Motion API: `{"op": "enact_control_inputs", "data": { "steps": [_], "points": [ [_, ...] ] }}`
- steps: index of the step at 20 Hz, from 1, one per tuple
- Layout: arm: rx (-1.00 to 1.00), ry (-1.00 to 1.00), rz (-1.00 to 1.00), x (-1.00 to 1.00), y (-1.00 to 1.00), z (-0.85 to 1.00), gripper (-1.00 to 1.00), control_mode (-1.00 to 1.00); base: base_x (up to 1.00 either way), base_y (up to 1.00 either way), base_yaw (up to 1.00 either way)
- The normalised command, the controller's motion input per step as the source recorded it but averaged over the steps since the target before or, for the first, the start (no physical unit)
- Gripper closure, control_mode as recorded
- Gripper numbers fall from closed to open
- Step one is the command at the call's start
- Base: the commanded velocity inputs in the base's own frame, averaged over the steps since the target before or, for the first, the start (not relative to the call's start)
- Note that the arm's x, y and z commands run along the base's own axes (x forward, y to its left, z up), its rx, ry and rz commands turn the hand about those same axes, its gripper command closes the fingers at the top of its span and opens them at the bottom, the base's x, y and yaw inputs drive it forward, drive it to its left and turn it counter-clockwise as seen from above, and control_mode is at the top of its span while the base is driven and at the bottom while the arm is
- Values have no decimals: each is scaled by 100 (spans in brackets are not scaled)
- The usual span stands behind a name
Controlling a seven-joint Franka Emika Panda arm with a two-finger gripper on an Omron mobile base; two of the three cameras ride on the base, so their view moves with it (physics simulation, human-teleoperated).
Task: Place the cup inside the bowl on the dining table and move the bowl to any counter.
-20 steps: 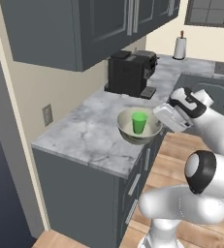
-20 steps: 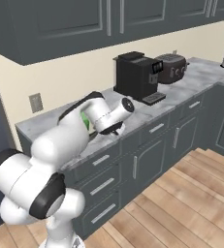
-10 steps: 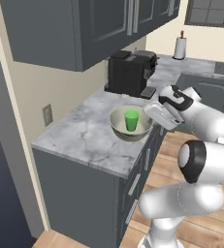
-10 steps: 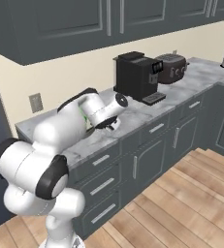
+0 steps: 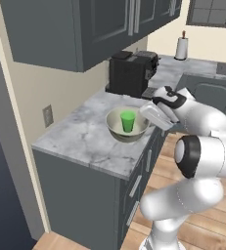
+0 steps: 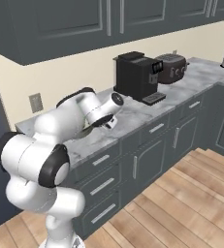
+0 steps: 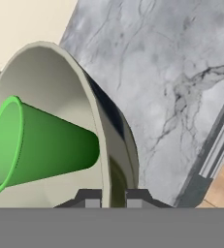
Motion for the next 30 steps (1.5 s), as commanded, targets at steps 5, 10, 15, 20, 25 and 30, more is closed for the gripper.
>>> {"op": "enact_control_inputs", "data": {
  "steps": [5,10,15,20,25,30],
  "points": [
    [-3,0,0,26,5,-28,100,-100,0,0,0],
    [-3,0,0,23,4,-27,100,-100,0,0,0],
    [-3,0,0,24,6,-27,100,-100,0,0,0],
    [-3,0,0,21,5,-20,100,-100,0,0,0],
    [-3,0,0,22,7,-18,100,-100,0,0,0],
    [-3,0,0,21,6,-22,100,-100,0,0,0]
  ]
}}
